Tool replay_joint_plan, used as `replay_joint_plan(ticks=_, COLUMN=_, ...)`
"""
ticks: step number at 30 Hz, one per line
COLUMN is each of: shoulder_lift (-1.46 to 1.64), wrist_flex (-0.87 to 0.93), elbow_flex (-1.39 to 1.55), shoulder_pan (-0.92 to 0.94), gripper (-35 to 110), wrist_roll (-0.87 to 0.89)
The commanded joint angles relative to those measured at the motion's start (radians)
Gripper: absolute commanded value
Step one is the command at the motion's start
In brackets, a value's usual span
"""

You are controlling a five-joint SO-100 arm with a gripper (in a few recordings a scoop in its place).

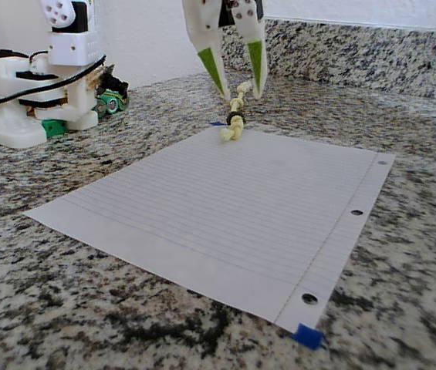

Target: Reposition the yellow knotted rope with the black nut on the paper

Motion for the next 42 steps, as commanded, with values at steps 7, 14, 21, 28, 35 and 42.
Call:
replay_joint_plan(ticks=7, shoulder_lift=-0.041, wrist_flex=0.012, elbow_flex=-0.035, shoulder_pan=-0.025, gripper=44, wrist_roll=-0.002)
replay_joint_plan(ticks=14, shoulder_lift=-0.117, wrist_flex=-0.002, elbow_flex=-0.035, shoulder_pan=-0.034, gripper=44, wrist_roll=-0.006)
replay_joint_plan(ticks=21, shoulder_lift=-0.169, wrist_flex=-0.041, elbow_flex=-0.038, shoulder_pan=-0.041, gripper=44, wrist_roll=-0.006)
replay_joint_plan(ticks=28, shoulder_lift=-0.224, wrist_flex=-0.049, elbow_flex=-0.075, shoulder_pan=-0.049, gripper=44, wrist_roll=-0.006)
replay_joint_plan(ticks=35, shoulder_lift=-0.276, wrist_flex=-0.063, elbow_flex=-0.104, shoulder_pan=-0.074, gripper=44, wrist_roll=-0.009)
replay_joint_plan(ticks=42, shoulder_lift=-0.316, wrist_flex=-0.083, elbow_flex=-0.109, shoulder_pan=-0.081, gripper=39, wrist_roll=-0.011)
